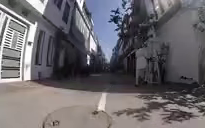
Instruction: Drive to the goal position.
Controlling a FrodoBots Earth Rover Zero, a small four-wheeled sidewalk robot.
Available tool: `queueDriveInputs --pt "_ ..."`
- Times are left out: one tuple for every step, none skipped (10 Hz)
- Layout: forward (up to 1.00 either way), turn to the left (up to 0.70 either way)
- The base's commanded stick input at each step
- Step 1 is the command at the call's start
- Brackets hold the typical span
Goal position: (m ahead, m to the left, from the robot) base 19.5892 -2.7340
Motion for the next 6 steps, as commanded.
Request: queueDriveInputs --pt "1.00 0.00" --pt "1.00 0.00" --pt "1.00 0.00" --pt "1.00 0.00" --pt "1.00 0.00" --pt "1.00 0.00"
